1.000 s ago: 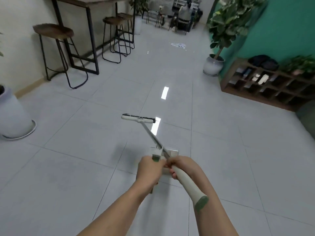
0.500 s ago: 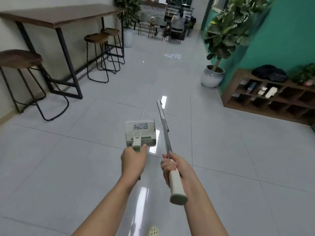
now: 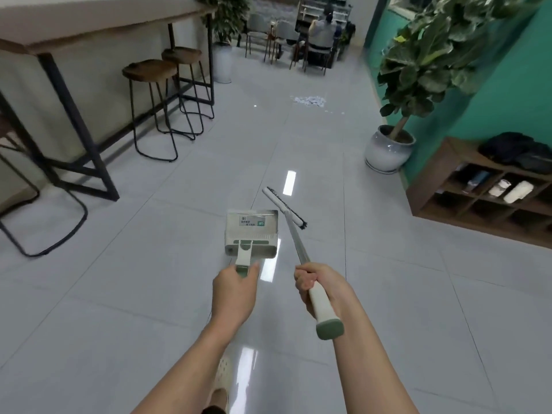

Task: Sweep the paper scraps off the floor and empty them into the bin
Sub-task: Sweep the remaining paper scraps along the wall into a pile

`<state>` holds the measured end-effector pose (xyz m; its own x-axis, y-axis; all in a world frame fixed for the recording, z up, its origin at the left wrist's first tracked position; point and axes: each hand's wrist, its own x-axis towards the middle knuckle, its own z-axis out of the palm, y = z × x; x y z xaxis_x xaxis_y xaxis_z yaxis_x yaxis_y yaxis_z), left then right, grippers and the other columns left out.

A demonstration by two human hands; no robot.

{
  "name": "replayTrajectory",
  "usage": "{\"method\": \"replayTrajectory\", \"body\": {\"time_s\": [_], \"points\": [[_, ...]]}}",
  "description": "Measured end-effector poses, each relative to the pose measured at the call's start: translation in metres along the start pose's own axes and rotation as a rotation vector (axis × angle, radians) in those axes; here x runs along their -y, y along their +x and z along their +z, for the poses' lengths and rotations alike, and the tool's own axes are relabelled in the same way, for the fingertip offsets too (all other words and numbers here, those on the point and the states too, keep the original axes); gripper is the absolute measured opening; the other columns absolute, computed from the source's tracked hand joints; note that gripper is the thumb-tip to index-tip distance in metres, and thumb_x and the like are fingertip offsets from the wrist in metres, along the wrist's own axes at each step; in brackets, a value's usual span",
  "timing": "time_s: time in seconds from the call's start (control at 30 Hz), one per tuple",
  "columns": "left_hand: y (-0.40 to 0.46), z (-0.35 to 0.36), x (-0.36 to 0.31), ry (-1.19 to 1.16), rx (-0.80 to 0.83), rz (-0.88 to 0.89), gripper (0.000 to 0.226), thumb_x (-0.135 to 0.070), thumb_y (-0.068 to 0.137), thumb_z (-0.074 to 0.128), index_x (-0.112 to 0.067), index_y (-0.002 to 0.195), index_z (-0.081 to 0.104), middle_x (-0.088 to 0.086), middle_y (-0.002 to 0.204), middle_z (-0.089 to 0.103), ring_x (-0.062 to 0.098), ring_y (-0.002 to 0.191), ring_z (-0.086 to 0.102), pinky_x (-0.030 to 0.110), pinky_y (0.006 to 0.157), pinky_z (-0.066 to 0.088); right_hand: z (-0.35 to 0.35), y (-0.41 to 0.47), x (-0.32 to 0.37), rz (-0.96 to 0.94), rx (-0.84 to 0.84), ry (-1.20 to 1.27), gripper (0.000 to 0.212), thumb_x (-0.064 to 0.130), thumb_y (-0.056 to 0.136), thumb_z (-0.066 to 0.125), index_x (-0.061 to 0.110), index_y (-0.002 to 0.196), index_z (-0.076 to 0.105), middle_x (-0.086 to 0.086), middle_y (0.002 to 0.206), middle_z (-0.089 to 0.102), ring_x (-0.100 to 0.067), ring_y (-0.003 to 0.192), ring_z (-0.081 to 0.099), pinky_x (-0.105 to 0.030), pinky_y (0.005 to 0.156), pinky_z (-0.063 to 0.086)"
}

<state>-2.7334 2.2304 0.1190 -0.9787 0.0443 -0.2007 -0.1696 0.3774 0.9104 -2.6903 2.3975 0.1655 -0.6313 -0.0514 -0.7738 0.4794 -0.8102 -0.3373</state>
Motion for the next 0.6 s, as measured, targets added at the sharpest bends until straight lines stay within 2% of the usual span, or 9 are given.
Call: {"method": "replayTrajectory", "body": {"time_s": [0.2,0.3,0.37,0.5,0.6], "points": [[0.215,0.046,-0.116,0.049,0.067,0.113,0.044,-0.034,0.097,0.064,-0.014,0.06,0.051,-0.002,0.053,0.049,0.02,0.053,0.045,0.027,0.048,0.031,0.099,0.092,0.18,-0.104,0.034,-0.018,0.028,0.004,0.097,0.045,0.015,0.072,0.038,0.002,0.047,0.038,-0.004,0.029,0.036,-0.011,0.032,0.033],[0.299,0.085,-0.176,0.036,0.089,0.166,0.042,-0.037,0.097,0.063,-0.003,0.072,0.061,0.002,0.059,0.054,0.021,0.055,0.048,0.027,0.049,0.034,0.143,0.121,0.274,-0.2,0.024,0.011,0.027,0.003,0.097,0.044,0.016,0.074,0.037,0.004,0.049,0.034,-0.004,0.03,0.034,-0.012,0.031,0.033],[0.357,0.114,-0.214,0.046,0.085,0.195,0.04,-0.038,0.097,0.063,-0.003,0.078,0.065,0.005,0.065,0.06,0.022,0.059,0.052,0.026,0.05,0.035,0.17,0.137,0.337,-0.242,0.043,0.038,0.028,0.004,0.098,0.043,0.016,0.074,0.038,0.005,0.046,0.033,-0.003,0.029,0.034,-0.01,0.032,0.033],[0.473,0.173,-0.295,-0.012,0.058,0.223,0.039,-0.039,0.094,0.062,-0.002,0.082,0.068,0.014,0.073,0.067,0.029,0.058,0.059,0.035,0.052,0.052,0.213,0.172,0.47,-0.332,0.038,0.035,0.026,0.003,0.097,0.044,0.014,0.073,0.04,0.004,0.043,0.036,-0.005,0.028,0.038,-0.012,0.031,0.035],[0.564,0.229,-0.367,-0.028,0.057,0.269,0.035,-0.034,0.092,0.062,-0.001,0.08,0.069,0.015,0.072,0.069,0.029,0.056,0.058,0.033,0.052,0.052,0.244,0.203,0.578,-0.434,-0.028,-0.048,0.023,0.004,0.091,0.05,0.014,0.071,0.046,0.006,0.045,0.039,-0.007,0.031,0.041,-0.016,0.03,0.036]]}}
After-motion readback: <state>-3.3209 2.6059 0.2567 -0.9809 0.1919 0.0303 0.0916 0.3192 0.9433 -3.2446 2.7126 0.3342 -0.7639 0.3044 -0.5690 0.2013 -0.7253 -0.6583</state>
